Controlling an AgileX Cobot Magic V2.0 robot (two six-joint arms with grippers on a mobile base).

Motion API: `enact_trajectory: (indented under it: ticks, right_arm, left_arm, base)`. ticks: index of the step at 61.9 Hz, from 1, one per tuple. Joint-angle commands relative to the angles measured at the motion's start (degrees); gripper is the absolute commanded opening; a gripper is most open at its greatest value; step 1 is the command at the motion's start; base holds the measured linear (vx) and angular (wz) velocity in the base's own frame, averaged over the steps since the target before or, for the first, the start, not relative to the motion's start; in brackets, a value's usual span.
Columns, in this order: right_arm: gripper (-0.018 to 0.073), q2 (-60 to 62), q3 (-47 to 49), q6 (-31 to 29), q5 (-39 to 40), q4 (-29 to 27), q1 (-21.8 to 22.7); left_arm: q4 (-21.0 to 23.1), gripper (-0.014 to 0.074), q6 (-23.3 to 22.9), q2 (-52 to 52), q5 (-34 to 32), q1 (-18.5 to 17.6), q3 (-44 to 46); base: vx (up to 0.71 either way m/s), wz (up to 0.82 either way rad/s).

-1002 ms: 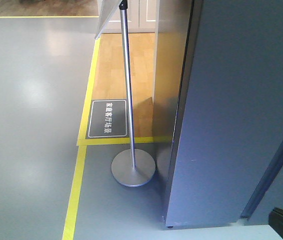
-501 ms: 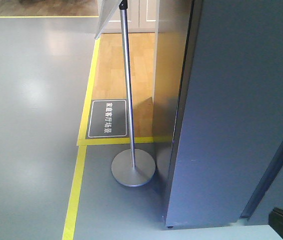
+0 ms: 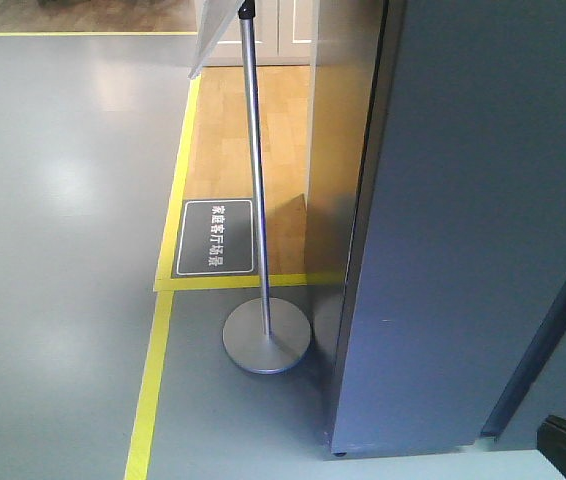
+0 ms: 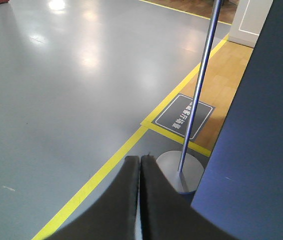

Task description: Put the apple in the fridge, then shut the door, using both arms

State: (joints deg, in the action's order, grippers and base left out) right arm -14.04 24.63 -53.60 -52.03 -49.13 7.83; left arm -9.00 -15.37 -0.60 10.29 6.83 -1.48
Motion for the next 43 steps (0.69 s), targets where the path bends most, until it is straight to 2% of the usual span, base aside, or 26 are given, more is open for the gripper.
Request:
enact_trajectory:
  ticks: [1,19,31,37,43]
  right_arm:
    - [-0.0004,-0.57,1.49,-0.46,2.30,-2.72,0.15]
    - [-0.0004,0.55,1.49,-0.46,3.76,-1.32,-0.05]
    - [-0.0004,3.33,0.11,1.15,13.64,-0.10,-1.17]
    - [-0.0004,4.67,-3.69,5.28,21.57,1.91,-4.00]
    - [-0.0004,6.74,-8.33,13.66,28.67,7.31,-6.50]
  left_arm:
    - [0.13,-0.0006,-0.61,-0.94,-4.71,0.03,-1.62]
    - [0.13,-0.0006,-0.61,-0.94,-4.71,0.03,-1.62]
    - [0.13,-0.0006,-0.61,-0.94,-4.71,0.03,-1.62]
    - [0.13,-0.0006,-0.61,-0.94,-4.71,0.03,-1.62]
    - [0.13,-0.0006,-0.61,-0.94,-4.71,0.03,-1.62]
  base:
    - [0.00,0.00]
    - [0.00,0.00]
    - [0.00,0.00]
    - [0.00,0.00]
    - [0.00,0.00]
